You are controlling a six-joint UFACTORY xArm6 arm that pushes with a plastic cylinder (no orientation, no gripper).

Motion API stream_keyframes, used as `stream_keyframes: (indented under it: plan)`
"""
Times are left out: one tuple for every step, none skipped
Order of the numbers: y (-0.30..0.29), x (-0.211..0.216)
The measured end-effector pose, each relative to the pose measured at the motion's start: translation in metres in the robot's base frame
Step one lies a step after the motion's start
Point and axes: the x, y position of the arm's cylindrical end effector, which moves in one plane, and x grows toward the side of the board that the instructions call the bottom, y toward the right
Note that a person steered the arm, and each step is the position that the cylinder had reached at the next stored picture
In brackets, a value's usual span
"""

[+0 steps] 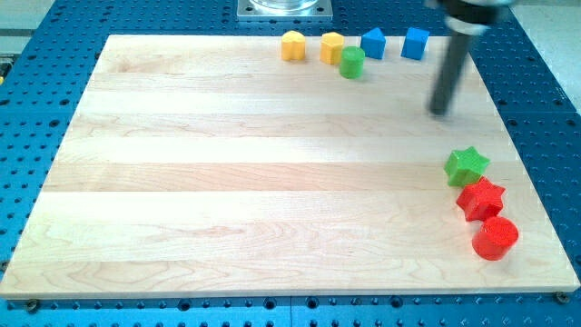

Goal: Move the green star top left side of the red star

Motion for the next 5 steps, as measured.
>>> stream_keyframes:
  plan:
    - [0.072, 0.085]
    - [0.022, 0.094]
    - [-0.062, 0.094]
    - [-0.031, 0.099]
    - [-0.036, 0.107]
